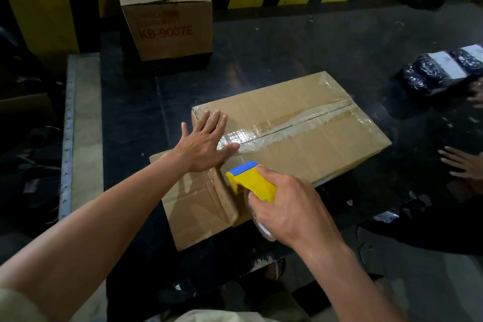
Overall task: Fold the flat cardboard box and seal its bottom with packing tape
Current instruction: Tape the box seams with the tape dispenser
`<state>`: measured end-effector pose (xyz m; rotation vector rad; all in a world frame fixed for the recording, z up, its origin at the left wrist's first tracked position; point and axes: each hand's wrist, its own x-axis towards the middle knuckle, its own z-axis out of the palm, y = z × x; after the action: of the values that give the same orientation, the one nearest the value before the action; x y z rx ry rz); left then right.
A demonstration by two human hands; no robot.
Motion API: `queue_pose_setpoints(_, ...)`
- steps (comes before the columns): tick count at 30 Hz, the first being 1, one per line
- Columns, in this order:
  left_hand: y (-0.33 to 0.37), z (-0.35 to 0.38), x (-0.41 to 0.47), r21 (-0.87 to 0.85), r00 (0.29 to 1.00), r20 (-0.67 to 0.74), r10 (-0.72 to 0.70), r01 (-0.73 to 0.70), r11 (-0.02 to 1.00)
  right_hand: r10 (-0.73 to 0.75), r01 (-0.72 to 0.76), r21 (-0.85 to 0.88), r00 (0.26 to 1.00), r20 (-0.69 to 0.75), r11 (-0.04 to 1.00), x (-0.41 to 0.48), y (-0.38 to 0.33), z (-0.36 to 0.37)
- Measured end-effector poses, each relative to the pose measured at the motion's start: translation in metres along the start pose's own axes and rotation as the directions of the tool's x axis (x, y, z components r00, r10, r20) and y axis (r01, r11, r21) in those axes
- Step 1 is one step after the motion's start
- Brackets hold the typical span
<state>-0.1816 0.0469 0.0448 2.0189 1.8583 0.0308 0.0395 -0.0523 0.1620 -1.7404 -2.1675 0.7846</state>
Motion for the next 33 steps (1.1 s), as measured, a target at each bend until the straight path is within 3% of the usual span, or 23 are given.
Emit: queue_pose_setpoints(33,0.001,-0.002,0.007,-0.08,0.995,0.093,0.027,-0.02,0.997,-0.004,0.004,0.055,1.0,0.0,0.998,-0.042,0.021,0.013)
